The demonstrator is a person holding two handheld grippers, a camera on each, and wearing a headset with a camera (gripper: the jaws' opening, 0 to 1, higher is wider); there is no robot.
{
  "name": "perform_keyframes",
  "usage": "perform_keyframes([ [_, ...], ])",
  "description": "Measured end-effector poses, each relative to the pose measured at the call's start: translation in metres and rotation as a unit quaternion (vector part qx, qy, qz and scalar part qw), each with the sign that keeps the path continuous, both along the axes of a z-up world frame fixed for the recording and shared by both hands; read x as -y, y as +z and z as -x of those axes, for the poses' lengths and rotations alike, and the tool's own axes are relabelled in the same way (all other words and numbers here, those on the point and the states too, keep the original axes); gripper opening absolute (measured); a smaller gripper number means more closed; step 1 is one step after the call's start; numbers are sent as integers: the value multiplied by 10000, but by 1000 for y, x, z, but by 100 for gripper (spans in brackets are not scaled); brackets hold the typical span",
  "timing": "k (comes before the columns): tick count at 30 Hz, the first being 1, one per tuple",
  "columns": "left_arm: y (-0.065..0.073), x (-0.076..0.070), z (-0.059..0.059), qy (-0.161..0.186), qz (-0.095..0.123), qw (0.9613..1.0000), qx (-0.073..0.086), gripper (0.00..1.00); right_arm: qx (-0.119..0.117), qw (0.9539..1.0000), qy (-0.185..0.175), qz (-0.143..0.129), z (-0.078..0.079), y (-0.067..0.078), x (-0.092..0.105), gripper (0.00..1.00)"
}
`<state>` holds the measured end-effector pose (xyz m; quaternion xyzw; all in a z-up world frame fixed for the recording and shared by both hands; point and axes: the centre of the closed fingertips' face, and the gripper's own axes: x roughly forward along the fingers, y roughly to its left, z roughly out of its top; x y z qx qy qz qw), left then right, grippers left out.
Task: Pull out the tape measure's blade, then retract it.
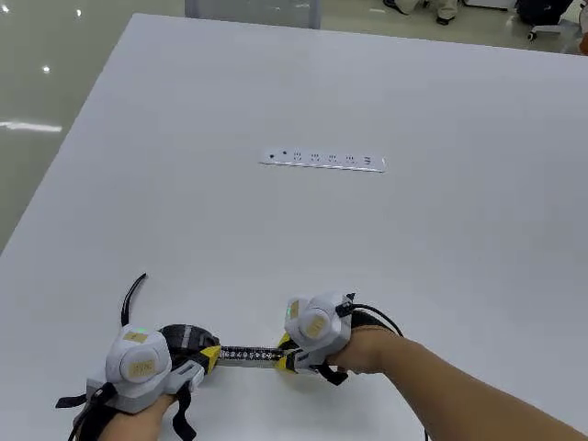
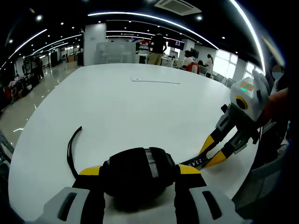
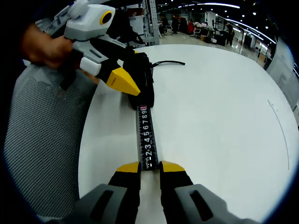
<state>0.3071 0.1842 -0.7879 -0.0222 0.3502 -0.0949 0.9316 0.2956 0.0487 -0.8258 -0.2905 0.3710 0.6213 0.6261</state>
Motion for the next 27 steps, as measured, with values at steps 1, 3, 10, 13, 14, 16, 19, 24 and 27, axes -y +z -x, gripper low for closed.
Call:
perform_keyframes([
  [1,0,0,0,2,3,10000,-2,56,-1,10000,5,-9,0,0,-1,15],
  [3,0,0,0,-1,3,10000,2,56,2,10000,18,-22,0,-1,-3,14],
  [10,0,1,0,3,-10,10000,14,56,24,10000,37,-23,0,0,-6,14],
  [13,0,0,0,16,9,10000,10,56,9,10000,18,-35,0,0,-9,14],
  [14,0,0,0,13,21,10000,10,56,1,10000,16,-44,0,0,-10,14],
  [16,0,0,0,14,37,10000,6,56,-17,10000,5,-69,1,-1,-14,14],
  [19,0,0,0,13,39,10000,5,56,-16,10000,6,-82,1,0,-19,14],
  [24,0,0,0,10,33,10000,3,56,-6,9999,60,-99,2,-1,-25,14],
  [27,0,0,0,19,37,10000,5,56,-27,9999,23,-123,1,-1,-27,14],
])
